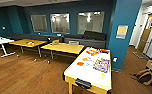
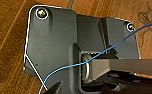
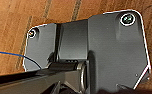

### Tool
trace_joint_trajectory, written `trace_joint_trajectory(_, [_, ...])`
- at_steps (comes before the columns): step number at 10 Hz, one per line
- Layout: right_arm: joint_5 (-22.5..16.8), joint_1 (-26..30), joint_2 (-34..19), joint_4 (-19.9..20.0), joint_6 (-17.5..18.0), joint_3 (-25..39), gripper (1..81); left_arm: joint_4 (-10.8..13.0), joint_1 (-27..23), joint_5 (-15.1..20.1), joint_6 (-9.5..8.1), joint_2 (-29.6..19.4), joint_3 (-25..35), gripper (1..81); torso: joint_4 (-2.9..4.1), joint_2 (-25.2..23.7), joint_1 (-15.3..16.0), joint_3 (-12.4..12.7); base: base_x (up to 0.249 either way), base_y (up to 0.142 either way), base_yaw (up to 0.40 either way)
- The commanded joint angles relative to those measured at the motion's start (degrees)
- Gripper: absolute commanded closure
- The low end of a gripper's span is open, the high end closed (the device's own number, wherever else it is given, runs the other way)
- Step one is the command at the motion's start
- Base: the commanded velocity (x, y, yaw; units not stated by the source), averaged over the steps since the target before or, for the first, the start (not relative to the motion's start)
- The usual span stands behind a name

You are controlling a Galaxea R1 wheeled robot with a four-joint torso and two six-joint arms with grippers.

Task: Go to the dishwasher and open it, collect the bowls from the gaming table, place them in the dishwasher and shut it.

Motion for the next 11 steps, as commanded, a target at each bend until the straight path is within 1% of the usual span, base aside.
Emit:
trace_joint_trajectory(1, [-2.6, 2.8, 0.1, 0.3, -0.2, 0.2, 1.0, 0.3, -2.1, 3.0, 0.49, -0.2, 0.2, 1.0, 0.0, 0.0, 0.0, 0.0, 0.0, 0.0, -0.386])
trace_joint_trajectory(6, [-2.6, 2.8, 0.2, 0.3, -0.2, 0.2, 1.0, 0.0, -2.0, 3.0, 0.49, -0.2, 0.3, 1.0, 0.0, 0.0, 0.0, 0.0, 0.0, 0.0, -0.386])
trace_joint_trajectory(7, [-2.6, 2.8, 0.2, 0.3, -0.2, 0.2, 1.0, -0.1, -2.0, 3.0, 0.49, -0.2, 0.3, 1.0, 0.0, 0.0, 0.0, 0.0, 0.0, -0.253, 0.0])
trace_joint_trajectory(8, [-2.7, 2.8, 0.2, 0.3, -0.2, 0.2, 1.0, -0.2, -2.1, 3.0, 0.48, -0.2, 0.3, 1.0, 0.0, 0.0, 0.0, 0.0, 0.0, -0.146, 0.0])
trace_joint_trajectory(11, [-2.6, 2.8, 0.2, 0.3, -0.2, 0.2, 1.0, -0.3, -2.1, 2.9, 0.4, -0.2, 0.3, 1.0, 0.0, 0.0, 0.0, 0.0, 0.0, 0.0, 0.0])
